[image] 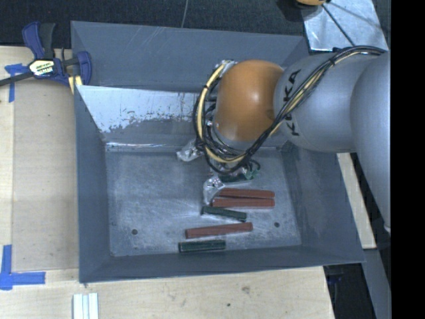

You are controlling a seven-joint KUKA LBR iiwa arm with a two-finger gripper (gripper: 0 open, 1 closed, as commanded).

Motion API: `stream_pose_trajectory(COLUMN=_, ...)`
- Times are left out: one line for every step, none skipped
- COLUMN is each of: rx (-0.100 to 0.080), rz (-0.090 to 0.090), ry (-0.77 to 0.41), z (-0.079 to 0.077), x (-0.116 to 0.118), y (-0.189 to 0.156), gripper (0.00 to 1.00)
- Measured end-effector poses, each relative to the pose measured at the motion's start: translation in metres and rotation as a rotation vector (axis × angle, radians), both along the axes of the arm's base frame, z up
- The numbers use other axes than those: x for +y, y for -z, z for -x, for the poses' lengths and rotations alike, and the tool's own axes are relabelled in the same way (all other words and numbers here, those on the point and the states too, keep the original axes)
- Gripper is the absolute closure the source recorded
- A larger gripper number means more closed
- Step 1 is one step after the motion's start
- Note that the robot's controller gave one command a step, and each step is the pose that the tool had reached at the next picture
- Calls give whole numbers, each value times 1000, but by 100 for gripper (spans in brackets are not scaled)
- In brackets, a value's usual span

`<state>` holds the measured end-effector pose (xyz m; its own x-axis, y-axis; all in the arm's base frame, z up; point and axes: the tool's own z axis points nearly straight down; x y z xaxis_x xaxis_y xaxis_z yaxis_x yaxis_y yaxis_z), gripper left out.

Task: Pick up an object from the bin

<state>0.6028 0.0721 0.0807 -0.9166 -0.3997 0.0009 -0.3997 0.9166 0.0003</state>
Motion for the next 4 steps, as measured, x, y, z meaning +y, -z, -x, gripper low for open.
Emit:
stream_pose_trajectory(rx=-4, rz=-1, ry=-141, z=19, x=-8, y=4, gripper=0)
stream_pose_trajectory(rx=-2, rz=-1, ry=-406, z=46, x=-50, y=-2, gripper=100)
stream_pose_trajectory(rx=-1, rz=-2, ry=-406, z=46, x=-50, y=-2, gripper=0)
stream_pose_trajectory(rx=0, rz=-2, ry=-405, z=46, x=-50, y=-2, gripper=0)
